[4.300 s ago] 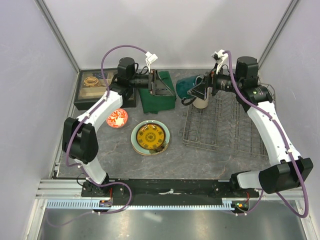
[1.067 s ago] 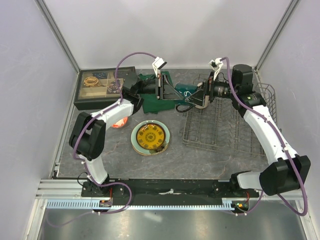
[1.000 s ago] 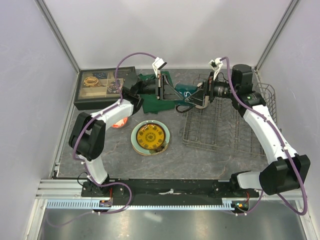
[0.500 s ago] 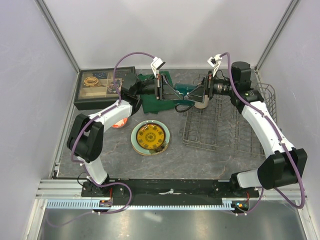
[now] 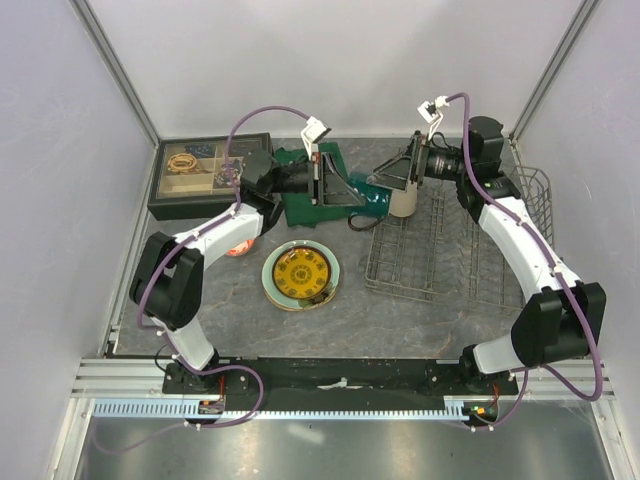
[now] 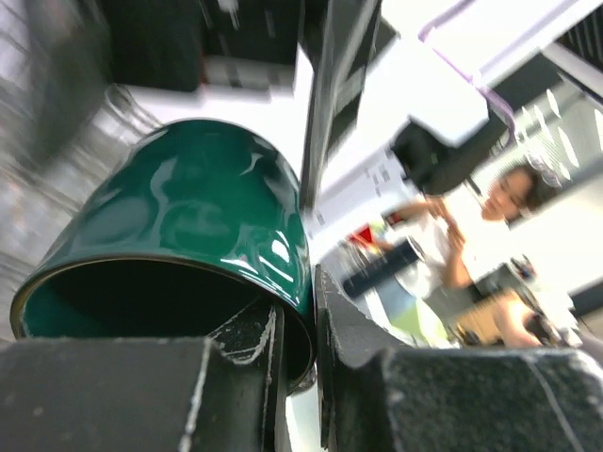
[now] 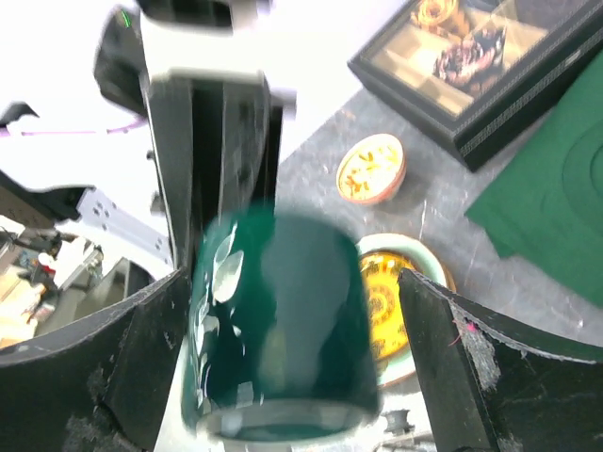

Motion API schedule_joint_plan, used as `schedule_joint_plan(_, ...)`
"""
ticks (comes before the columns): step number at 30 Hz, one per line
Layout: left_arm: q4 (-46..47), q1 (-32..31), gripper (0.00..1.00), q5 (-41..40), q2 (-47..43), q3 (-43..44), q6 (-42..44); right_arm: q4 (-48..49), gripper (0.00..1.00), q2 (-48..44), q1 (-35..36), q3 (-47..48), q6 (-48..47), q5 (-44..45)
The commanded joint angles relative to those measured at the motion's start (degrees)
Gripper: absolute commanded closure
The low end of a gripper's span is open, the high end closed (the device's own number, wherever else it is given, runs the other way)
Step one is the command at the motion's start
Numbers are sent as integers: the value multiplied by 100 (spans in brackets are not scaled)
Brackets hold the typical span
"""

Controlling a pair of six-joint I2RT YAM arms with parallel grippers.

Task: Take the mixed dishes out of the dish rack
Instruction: Place the cup at the center of the board.

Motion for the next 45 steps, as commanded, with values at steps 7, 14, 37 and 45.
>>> schedule_joint_plan(7, 84, -241, 98, 487, -608, -144, 386, 1504, 2, 159, -262, -169, 782, -142)
schedule_joint_plan(14, -934, -206, 98, 513, -836, -109, 1097, 1260, 2, 45, -446, -64, 484, -151)
schedule_joint_plan(37, -10620, 1534, 98, -2367, -2058, 1359, 8822, -2283, 2, -456, -640, 350, -2847, 1589)
schedule_joint_plan(45, -11324, 1790, 98, -4195, -2830, 561, 9974, -2354, 2, -483, -631, 192, -2936, 1677)
